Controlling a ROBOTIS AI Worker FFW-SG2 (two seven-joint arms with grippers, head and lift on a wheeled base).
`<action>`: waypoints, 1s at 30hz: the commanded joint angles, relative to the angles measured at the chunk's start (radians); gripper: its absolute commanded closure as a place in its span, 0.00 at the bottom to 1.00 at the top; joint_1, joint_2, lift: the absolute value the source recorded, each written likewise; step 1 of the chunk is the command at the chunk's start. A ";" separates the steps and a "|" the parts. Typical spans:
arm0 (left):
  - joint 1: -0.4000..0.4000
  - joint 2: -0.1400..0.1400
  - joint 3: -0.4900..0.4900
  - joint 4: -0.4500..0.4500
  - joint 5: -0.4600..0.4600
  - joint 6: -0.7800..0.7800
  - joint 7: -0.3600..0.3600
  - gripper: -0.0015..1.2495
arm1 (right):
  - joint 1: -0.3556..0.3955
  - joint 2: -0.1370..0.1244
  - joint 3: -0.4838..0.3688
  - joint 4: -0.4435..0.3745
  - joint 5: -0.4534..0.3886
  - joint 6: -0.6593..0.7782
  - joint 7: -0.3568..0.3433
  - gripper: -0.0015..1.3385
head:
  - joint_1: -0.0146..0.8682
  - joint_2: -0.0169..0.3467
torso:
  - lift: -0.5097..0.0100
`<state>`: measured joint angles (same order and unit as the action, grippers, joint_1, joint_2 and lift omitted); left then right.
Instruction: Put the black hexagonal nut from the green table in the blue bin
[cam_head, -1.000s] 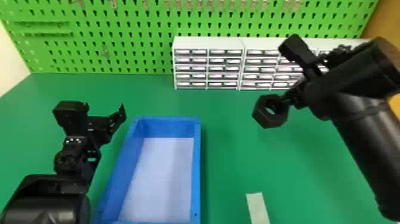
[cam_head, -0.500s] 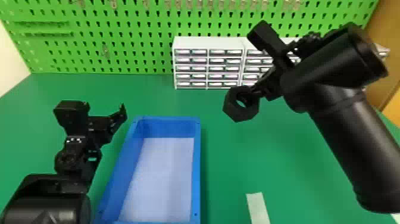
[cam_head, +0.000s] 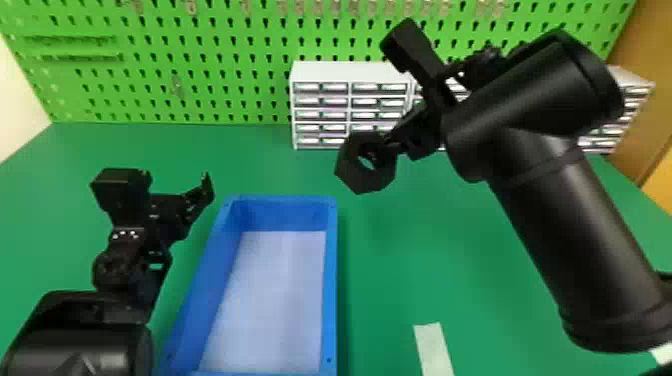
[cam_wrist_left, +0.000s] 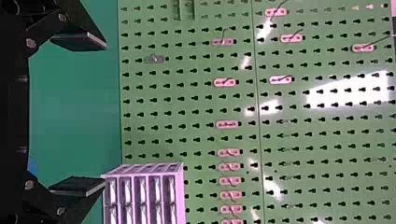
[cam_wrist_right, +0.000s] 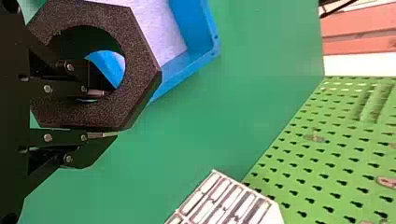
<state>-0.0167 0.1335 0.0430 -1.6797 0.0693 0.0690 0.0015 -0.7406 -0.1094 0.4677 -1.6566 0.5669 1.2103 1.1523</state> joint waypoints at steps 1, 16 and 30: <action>0.000 0.000 -0.002 0.000 0.000 0.000 0.000 0.19 | -0.002 0.025 0.020 0.006 -0.068 -0.002 -0.051 0.75 | 0.79 0.19 | 0.79; -0.003 0.000 0.001 0.000 0.000 0.000 0.000 0.20 | 0.001 0.060 0.154 0.070 -0.418 -0.040 -0.318 0.75 | 0.79 0.19 | 0.79; -0.002 0.002 0.008 -0.003 0.000 0.000 0.000 0.20 | -0.019 0.028 0.305 0.176 -0.619 -0.127 -0.431 0.75 | 0.79 0.19 | 0.79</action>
<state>-0.0185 0.1347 0.0484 -1.6813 0.0693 0.0690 0.0015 -0.7587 -0.0773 0.7495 -1.5063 -0.0182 1.1044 0.7290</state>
